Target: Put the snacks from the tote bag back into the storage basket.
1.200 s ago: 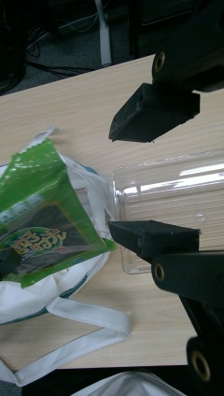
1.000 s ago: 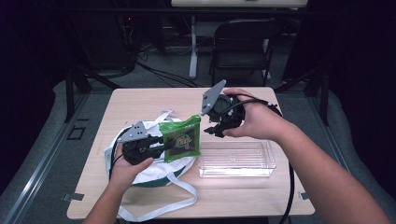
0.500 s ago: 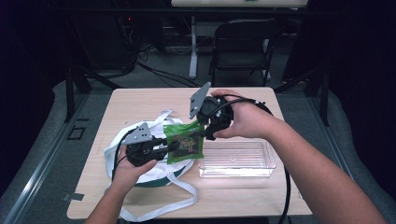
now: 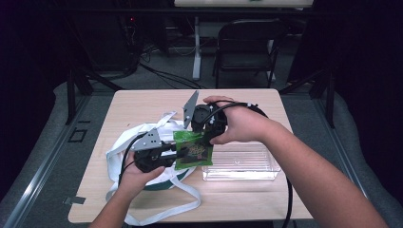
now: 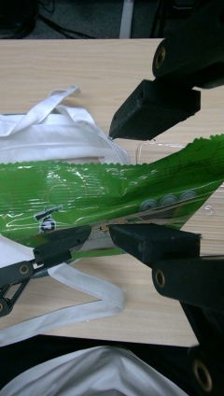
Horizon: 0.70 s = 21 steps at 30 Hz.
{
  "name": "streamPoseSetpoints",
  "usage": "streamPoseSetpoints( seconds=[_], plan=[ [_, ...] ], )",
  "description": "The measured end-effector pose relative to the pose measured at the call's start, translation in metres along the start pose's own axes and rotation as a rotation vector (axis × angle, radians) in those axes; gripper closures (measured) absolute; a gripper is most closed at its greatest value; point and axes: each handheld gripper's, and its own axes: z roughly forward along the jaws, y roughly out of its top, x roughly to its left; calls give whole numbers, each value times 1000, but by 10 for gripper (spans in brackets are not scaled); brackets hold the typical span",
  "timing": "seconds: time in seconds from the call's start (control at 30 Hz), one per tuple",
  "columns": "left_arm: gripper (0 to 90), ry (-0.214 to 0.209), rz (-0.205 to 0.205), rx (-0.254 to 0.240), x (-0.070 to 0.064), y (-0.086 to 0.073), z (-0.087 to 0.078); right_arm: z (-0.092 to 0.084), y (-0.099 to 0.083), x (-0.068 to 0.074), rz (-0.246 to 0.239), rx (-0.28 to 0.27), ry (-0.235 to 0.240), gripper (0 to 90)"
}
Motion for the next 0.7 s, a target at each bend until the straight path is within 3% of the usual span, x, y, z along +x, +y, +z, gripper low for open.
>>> streamPoseSetpoints(
  seconds=[0.7],
  plan=[
    [722,-11,19,15,-4,1,4,13,6,5,-20,47,78,579]
  ],
)
